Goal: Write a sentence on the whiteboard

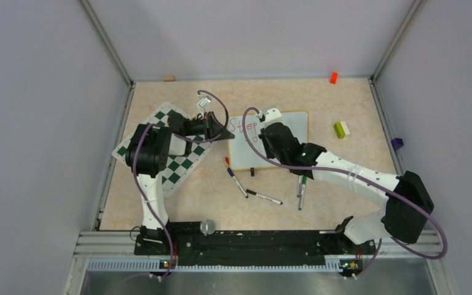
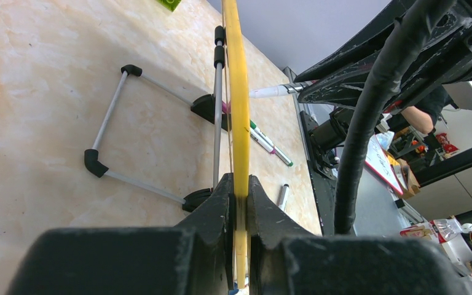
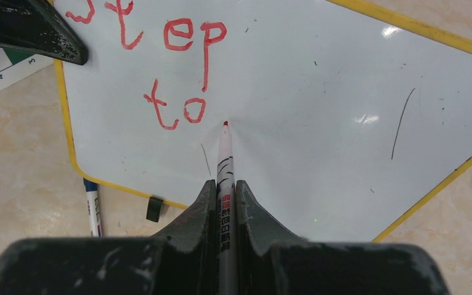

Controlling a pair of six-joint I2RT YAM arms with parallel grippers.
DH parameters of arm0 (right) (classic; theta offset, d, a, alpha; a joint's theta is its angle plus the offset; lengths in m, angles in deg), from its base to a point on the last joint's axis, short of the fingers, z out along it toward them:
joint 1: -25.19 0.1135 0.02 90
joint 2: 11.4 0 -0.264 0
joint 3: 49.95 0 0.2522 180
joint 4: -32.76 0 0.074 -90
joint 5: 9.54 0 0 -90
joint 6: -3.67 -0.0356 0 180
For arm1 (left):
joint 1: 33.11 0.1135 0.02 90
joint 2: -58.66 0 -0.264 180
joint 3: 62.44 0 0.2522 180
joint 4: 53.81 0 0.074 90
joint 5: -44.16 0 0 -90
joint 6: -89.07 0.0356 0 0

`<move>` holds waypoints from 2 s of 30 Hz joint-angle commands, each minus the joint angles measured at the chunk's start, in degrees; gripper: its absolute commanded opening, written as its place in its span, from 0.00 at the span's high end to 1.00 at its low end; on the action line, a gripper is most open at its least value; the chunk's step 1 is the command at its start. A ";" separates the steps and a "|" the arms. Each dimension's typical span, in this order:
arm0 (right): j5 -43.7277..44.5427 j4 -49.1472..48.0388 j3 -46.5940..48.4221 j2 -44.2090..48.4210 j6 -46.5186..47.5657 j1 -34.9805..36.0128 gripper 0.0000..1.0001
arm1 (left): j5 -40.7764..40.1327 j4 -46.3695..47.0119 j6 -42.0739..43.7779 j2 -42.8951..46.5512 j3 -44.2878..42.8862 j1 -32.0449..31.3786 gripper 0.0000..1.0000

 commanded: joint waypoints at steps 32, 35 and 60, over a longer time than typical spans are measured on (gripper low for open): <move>0.32 -3.08 5.14 -4.29 -0.24 -0.85 1.00 | 0.40 6.62 -0.97 1.51 -1.38 -0.34 1.00; 0.18 -3.04 4.50 -4.19 -0.52 -0.86 1.00 | 0.38 6.62 -0.97 1.50 -1.38 -0.34 1.00; -1.13 -1.20 0.70 -1.17 -1.46 -0.86 1.00 | 0.43 6.62 -0.97 1.55 -1.29 -0.43 1.00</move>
